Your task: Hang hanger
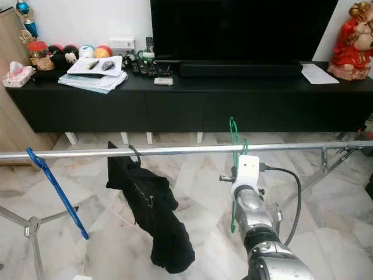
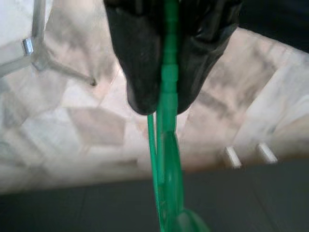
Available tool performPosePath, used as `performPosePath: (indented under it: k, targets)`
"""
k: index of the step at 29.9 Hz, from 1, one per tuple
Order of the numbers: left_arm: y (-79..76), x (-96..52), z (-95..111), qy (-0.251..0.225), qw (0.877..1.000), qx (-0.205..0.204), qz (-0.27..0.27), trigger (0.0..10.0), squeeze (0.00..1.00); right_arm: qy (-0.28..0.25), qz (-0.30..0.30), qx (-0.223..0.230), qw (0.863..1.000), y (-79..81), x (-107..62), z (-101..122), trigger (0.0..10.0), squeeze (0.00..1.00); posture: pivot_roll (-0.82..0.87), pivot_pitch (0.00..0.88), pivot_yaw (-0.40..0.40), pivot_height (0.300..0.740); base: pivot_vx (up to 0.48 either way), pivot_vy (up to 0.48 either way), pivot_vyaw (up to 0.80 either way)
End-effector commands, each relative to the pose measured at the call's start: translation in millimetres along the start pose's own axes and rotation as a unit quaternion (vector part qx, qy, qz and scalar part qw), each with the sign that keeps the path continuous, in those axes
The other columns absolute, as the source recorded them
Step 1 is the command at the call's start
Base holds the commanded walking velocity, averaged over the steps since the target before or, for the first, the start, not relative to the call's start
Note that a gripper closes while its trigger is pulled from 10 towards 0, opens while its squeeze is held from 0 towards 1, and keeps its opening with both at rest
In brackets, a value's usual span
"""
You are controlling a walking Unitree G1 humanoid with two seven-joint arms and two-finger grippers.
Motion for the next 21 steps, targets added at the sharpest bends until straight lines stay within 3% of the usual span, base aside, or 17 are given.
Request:
performPosePath:
  k: [1,8,13,14,15,21]
  targets:
    - [9.4,-1.6,-3.5,0.015,1.000,0.007,0.003,10.0,0.00,0.033,0.017,0.017,0.999,6.5,0.6,-6.4,10.0,0.00,-0.03,0.085,-0.001,0.740,0.000,0.000,0.00]
    - [20.9,-4.4,-6.9,0.017,1.000,0.006,0.007,10.0,0.00,0.035,0.018,0.017,0.999,6.7,0.5,-7.3,10.0,0.00,-0.03,0.086,-0.002,0.740,0.000,0.000,0.00]
    - [12.4,-3.0,-8.5,0.018,1.000,0.007,0.002,10.0,0.00,0.029,0.026,0.022,0.999,8.6,0.6,-4.8,10.0,0.00,-0.03,0.087,-0.002,0.740,0.000,0.000,0.00]
    - [11.1,-2.4,-6.5,0.017,1.000,0.007,0.002,10.0,0.00,0.029,0.027,0.022,0.999,8.9,0.7,-4.7,10.0,0.51,-0.03,0.088,-0.002,0.740,0.000,0.000,0.00]
    - [10.0,-1.7,-3.3,0.016,1.000,0.007,0.001,10.0,0.00,0.028,0.028,0.023,0.999,9.4,0.7,-4.3,10.0,0.76,-0.03,0.089,-0.002,0.740,0.000,0.000,0.00]
    - [7.7,-0.8,0.1,0.014,1.000,0.008,0.000,10.0,0.00,0.016,0.032,0.025,0.999,11.4,0.5,-2.5,10.0,0.76,-0.03,0.090,-0.002,0.740,0.000,0.000,0.00]
Point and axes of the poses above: a point about 5 cm out from each wrist's last joint towards the gripper, its own x axis pointing out of the wrist towards the gripper, its own z axis along the axis of the wrist's last joint, y = z × x, the point moved 4 cm from there along x, pointing out of the wrist towards the gripper, and after that the axes turned 5 degrees about x, right-handed, at the moved point
